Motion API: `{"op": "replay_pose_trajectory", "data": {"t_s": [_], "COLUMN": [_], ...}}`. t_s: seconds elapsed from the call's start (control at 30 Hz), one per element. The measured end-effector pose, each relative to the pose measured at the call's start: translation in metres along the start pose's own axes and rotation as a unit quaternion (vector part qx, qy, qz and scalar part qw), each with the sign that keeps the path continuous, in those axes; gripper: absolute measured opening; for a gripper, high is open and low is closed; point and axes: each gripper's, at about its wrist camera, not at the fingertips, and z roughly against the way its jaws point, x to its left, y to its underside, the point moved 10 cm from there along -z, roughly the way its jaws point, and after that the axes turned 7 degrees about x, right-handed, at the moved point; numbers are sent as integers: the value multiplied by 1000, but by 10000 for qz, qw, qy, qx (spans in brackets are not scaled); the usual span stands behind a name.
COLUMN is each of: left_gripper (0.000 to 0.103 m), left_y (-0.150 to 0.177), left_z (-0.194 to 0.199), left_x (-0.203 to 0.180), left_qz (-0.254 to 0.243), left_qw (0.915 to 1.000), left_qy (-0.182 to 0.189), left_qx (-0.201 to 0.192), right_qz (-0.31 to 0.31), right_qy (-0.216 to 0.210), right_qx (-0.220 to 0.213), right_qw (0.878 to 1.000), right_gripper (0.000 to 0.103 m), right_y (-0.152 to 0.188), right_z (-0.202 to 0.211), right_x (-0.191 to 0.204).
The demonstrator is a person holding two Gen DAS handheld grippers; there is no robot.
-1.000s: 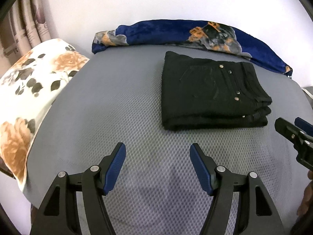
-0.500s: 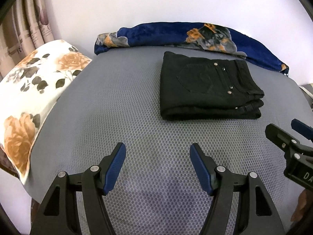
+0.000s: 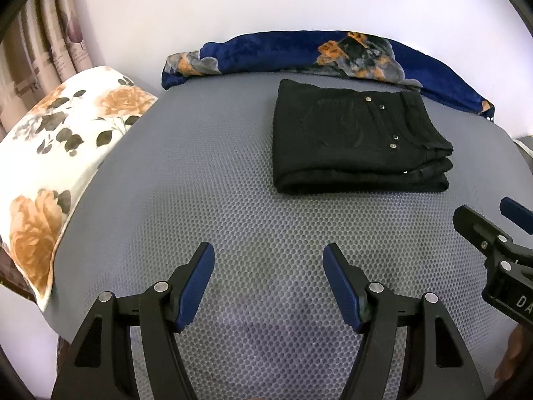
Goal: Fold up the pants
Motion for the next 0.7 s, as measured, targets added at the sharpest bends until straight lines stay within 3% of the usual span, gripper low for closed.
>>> {"op": "replay_pose_trajectory", "data": {"t_s": [0.7], "left_gripper": [68], "left_y": [10], "left_z": [-9], "left_x": [-7], "left_qz": [-70], "left_qw": [9999], "left_qy": [-4], "left_qx": [115], "right_qz": [99], "right_qy": [135], "right_qx": [-2], "right_qw": [9999], "right_gripper": [93], "right_y": [7], "right_z": [-5], "right_x": [-5]}}
